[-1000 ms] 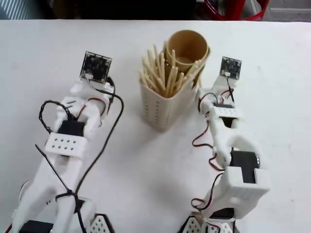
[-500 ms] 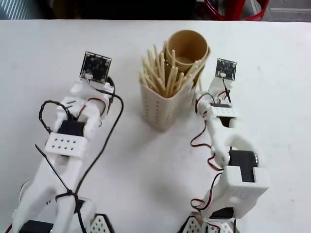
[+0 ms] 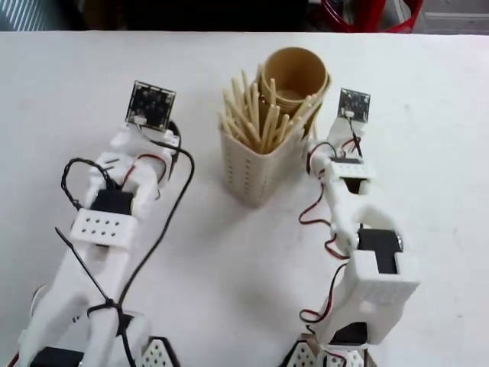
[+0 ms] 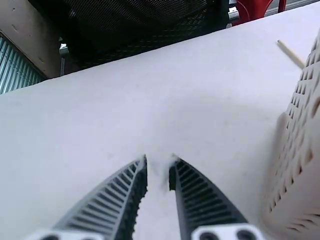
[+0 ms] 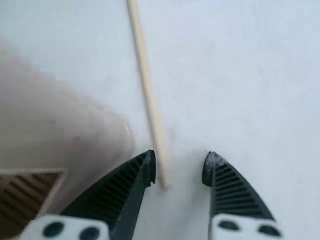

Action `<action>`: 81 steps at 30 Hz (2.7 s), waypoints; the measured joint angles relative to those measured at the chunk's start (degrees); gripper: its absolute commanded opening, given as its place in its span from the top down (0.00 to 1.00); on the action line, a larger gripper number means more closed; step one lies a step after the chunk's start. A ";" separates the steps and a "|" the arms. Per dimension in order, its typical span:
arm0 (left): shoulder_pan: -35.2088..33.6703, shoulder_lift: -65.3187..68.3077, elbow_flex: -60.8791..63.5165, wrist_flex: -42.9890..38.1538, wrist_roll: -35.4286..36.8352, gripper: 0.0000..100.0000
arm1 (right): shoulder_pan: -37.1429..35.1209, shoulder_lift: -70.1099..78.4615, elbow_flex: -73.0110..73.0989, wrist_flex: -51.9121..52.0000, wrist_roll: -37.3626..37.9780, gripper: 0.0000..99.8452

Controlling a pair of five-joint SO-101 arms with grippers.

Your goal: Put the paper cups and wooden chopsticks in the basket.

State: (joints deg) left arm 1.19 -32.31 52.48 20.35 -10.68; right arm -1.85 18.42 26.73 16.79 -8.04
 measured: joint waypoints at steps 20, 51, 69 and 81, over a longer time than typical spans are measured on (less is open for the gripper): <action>0.00 0.00 0.00 0.00 0.00 0.91 | 6.24 2.29 -4.22 5.89 0.00 0.98; 0.00 0.00 0.00 0.00 0.00 0.91 | 5.45 -24.79 -4.48 37.80 38.07 0.81; 0.00 -0.09 3.34 -4.22 0.00 0.91 | 6.42 5.80 -32.18 42.02 38.15 0.79; 0.00 -0.09 4.13 -7.74 0.00 0.91 | 9.32 4.22 -31.82 43.08 38.15 0.84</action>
State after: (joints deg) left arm 1.19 -32.40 56.62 12.62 -10.68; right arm 7.47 22.64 -5.10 59.87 30.11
